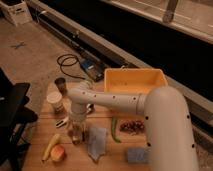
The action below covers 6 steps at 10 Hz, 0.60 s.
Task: Wipe table surface with eraser
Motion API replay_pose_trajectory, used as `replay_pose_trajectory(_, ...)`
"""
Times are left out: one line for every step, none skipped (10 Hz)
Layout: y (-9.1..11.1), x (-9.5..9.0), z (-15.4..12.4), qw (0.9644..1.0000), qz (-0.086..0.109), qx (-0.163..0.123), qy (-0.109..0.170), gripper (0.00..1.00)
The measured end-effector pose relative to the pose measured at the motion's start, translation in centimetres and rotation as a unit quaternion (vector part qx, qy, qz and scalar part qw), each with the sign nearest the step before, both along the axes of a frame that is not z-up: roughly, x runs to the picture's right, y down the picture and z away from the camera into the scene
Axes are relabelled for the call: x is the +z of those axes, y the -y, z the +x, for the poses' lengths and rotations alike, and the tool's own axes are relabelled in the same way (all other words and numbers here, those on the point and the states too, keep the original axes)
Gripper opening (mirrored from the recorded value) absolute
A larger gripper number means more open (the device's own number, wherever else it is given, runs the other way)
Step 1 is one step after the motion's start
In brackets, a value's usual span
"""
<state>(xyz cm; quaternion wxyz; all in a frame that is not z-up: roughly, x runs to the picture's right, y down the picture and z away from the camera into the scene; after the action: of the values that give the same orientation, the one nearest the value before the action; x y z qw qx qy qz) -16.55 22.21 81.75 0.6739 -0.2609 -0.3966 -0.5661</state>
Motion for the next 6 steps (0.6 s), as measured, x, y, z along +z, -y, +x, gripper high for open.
replay_pose_trajectory(-0.1, 0.0, 0.1, 0.9999, -0.001, 0.007, -0.008, 0.34)
replay_pose_trajectory(-0.2, -0.1, 0.2, 0.9999, 0.000, 0.009, -0.012, 0.23)
replay_pose_trajectory(-0.3, -0.3, 0.2, 0.9999, 0.001, 0.008, -0.013, 0.13)
replay_pose_trajectory(-0.4, -0.6, 0.2, 0.9999, 0.002, 0.006, -0.014, 0.05)
replay_pose_trajectory(-0.7, -1.0, 0.1, 0.9999, 0.004, 0.004, -0.015, 0.00)
replay_pose_trajectory(-0.9, -1.4, 0.1, 0.9999, 0.003, 0.002, -0.015, 0.00)
